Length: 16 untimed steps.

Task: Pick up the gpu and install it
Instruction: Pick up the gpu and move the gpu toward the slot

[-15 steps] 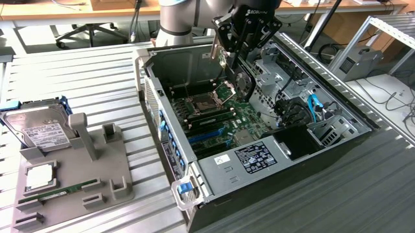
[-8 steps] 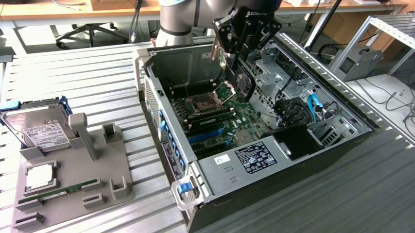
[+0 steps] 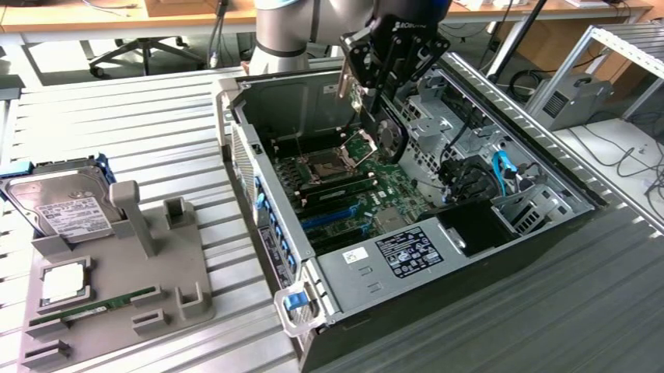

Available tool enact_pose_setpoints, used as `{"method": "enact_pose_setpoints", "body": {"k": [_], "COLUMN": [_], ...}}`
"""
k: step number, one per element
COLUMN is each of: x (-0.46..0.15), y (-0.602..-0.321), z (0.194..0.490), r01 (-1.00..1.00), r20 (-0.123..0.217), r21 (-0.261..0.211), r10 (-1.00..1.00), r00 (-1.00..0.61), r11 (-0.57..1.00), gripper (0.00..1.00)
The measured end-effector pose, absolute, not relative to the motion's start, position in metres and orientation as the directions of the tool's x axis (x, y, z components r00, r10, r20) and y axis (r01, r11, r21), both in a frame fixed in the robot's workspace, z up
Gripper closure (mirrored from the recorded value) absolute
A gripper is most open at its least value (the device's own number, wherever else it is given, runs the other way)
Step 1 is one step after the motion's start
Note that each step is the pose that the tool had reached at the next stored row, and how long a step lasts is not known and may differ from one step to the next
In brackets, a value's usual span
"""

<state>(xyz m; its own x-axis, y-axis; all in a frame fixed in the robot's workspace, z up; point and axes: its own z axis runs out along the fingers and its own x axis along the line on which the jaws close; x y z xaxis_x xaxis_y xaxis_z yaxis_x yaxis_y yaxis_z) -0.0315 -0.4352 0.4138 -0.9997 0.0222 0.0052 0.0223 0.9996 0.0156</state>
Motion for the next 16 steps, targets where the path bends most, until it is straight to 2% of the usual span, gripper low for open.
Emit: {"method": "enact_pose_setpoints", "body": {"k": [16], "x": [-0.0295], "y": [-0.4349], "z": [0.4063], "r01": [0.022], "r20": [0.005], "r21": [0.016], "r10": [0.022], "r00": [-1.000], "r11": [1.000], "gripper": [0.74]}}
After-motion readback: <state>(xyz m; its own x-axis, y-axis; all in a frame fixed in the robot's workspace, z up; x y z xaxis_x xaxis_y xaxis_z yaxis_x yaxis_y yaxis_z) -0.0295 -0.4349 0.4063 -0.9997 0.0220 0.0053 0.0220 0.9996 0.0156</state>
